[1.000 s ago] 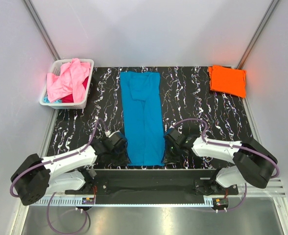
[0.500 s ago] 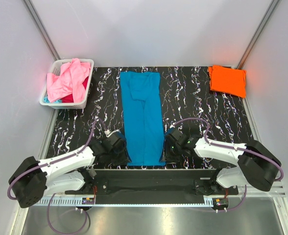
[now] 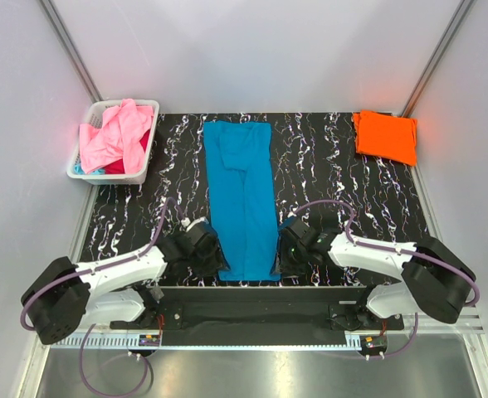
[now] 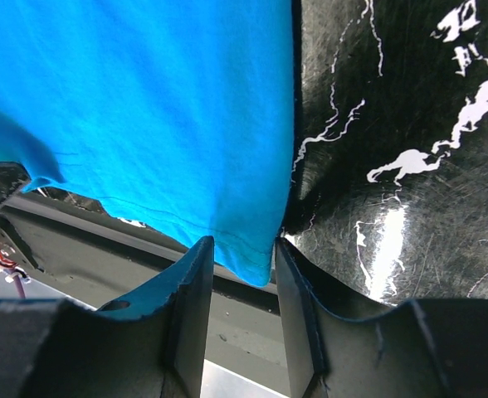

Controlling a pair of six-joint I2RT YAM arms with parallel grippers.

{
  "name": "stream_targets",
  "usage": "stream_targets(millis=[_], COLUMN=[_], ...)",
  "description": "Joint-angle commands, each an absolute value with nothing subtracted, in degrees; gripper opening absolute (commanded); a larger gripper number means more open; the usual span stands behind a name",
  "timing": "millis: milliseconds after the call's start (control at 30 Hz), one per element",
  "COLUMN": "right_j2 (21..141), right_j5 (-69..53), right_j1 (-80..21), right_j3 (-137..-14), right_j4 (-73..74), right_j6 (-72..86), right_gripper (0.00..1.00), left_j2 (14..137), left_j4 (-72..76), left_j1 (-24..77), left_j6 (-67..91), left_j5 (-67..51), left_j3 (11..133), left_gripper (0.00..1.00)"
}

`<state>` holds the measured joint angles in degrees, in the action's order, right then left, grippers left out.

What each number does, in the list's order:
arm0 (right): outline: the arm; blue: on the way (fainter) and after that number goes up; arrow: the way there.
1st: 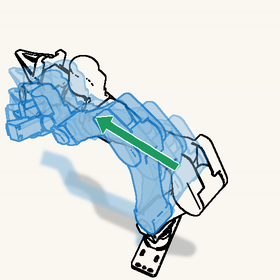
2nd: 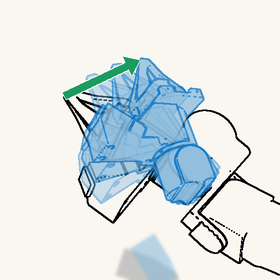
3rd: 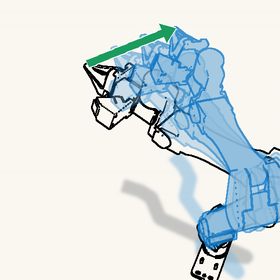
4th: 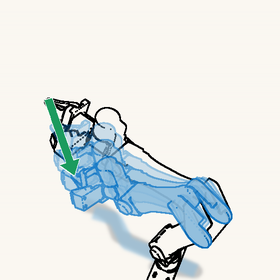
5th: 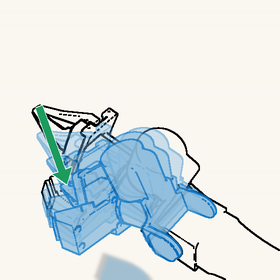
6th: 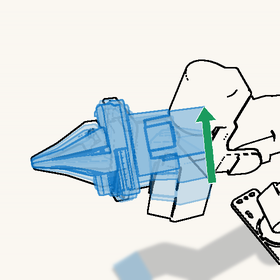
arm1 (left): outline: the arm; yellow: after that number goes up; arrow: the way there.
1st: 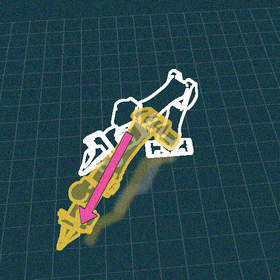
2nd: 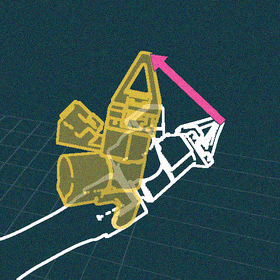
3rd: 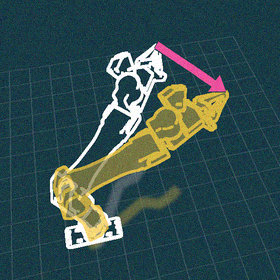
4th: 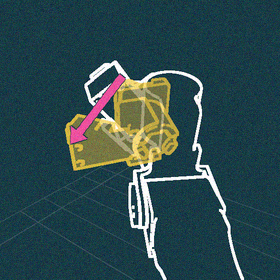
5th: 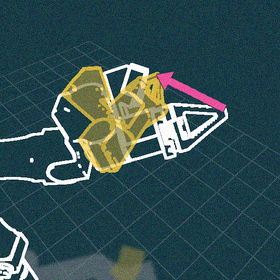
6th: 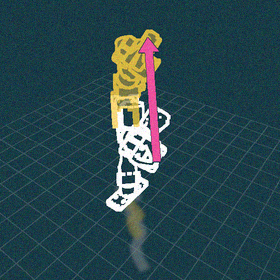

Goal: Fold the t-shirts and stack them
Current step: Fold the tshirt

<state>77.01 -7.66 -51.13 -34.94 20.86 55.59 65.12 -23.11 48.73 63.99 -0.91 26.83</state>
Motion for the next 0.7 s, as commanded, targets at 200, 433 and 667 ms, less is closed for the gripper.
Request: stream_targets(millis=[200, 433, 667], right_j2=[78.40, 79.63, 80.68], right_j5=[-7.47, -7.29, -7.38], right_j1=[-51.86, -51.94, -51.86], right_j3=[-35.33, -36.12, -36.56], right_j4=[20.48, 20.22, 19.95], right_j6=[55.64, 55.55, 55.37], right_gripper=[0.42, 0.41, 0.39], left_j2=[66.89, 65.48, 63.64], left_j4=[-22.93, -27.33, -31.02], left_j1=[48.87, 48.87, 48.87], left_j6=[64.16, 64.42, 65.21], left_j5=[2.46, 3.87, 4.66], left_j3=[26.36, 27.33, 27.69], left_gripper=[0.34, 0.22, 0.23])
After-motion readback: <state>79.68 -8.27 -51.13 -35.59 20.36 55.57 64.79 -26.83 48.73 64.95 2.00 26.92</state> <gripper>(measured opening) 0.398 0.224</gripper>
